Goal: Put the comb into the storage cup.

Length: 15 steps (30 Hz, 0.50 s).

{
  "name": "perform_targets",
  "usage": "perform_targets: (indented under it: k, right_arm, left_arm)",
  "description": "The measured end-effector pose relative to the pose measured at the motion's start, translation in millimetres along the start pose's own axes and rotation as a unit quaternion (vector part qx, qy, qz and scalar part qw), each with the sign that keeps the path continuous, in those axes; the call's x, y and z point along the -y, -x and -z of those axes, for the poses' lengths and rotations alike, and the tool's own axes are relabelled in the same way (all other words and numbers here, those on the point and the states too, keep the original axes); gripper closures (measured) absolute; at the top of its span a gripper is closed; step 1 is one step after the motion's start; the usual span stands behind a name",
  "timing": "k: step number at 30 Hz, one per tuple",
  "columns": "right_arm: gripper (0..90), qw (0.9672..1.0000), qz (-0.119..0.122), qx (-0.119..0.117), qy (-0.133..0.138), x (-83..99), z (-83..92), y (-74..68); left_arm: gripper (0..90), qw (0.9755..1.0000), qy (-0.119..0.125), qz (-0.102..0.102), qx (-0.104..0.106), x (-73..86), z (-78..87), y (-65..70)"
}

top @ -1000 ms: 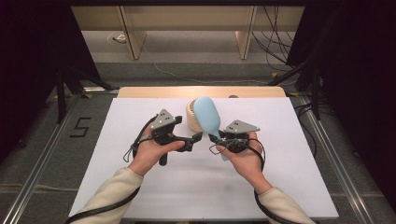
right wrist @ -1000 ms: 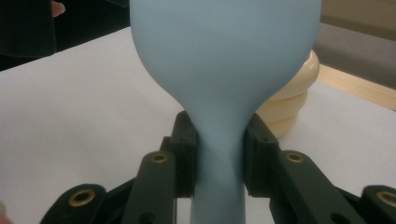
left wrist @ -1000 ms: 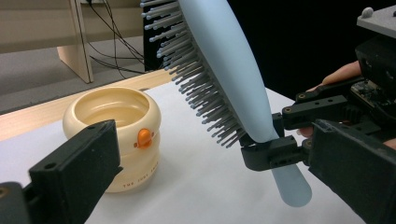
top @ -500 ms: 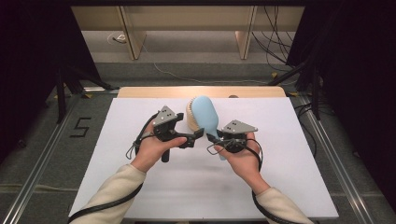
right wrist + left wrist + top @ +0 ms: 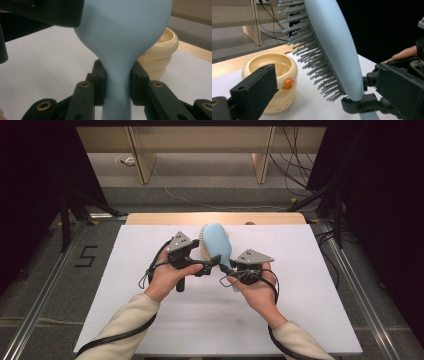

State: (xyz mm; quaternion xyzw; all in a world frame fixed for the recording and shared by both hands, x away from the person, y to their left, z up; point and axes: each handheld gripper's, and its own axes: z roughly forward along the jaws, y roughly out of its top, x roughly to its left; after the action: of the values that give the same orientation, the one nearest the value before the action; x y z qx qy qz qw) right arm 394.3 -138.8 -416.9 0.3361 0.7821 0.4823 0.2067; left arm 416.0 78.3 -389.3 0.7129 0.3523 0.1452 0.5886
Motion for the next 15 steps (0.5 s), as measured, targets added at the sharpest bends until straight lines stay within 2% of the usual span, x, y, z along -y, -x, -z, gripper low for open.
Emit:
perform_targets:
  k: [15]
  right_arm:
    - [70.4,1.0,0.007,-0.003,-0.003,1.6,-2.4,-4.6]
  left_arm:
    - [6.0,0.9997,0.002,0.024,0.002,1.5,-7.1,-0.5]
